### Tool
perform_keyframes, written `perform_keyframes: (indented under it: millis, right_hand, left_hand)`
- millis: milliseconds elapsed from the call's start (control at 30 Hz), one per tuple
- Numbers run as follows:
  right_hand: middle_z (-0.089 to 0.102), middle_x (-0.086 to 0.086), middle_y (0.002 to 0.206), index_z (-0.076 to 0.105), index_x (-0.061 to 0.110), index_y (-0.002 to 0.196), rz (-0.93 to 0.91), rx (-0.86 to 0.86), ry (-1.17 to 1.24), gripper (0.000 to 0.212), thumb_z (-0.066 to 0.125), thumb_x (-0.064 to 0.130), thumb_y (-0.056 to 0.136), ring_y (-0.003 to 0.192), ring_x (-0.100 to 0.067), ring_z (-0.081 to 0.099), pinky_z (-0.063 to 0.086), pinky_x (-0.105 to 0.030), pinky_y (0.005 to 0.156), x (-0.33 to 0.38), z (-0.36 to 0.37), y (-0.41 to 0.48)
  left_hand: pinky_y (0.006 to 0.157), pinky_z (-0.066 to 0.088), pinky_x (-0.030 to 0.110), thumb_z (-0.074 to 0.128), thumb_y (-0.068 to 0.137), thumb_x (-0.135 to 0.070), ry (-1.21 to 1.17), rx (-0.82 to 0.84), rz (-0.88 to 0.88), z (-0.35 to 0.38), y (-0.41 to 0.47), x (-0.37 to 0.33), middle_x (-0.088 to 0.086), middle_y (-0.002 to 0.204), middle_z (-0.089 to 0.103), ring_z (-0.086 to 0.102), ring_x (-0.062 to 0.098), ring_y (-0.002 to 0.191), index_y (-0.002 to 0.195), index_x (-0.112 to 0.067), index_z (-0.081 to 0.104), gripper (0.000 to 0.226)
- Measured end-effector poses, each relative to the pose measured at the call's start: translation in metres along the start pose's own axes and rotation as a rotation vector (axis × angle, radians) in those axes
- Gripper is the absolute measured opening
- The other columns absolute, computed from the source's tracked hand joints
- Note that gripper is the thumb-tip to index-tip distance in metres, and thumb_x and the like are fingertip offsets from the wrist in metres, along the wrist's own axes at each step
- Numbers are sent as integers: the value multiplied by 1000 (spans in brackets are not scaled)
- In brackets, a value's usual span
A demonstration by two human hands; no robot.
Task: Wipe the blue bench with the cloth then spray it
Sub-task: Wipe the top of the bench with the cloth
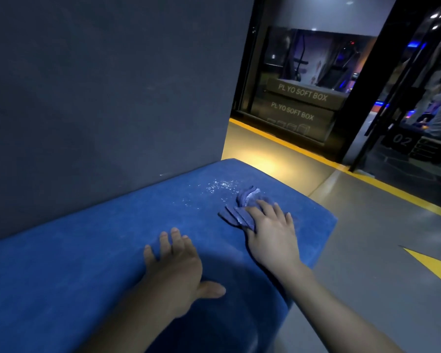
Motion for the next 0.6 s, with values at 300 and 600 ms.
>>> perform_keyframes:
  millis: [300,600]
  right_hand:
    - [25,9,153,36,37,137,-372,153,131,47,42,24,92,145,-20,13,5,-43,119,51,16,11]
    - [33,5,150,41,33,134,-147,53,36,41,42,26,93,139,-21,25,18,-42,115,-53,-4,38]
  left_hand:
    - [110,28,47,47,76,-73,-3,0,-132,-17,1,-11,15,152,21,19,34,140,144,-2,24,101]
    - [118,-6,48,44,79,-71,-261,-166,-166,-10,14,-36,6,158,-25,-21,27,146,149,-8,-15,111]
Point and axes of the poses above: each hand's wrist, its own y-axis towards the middle knuckle, its own z-axis out of the palm, x = y × z, the point moved 6 cm from there along y, towards the middle knuckle
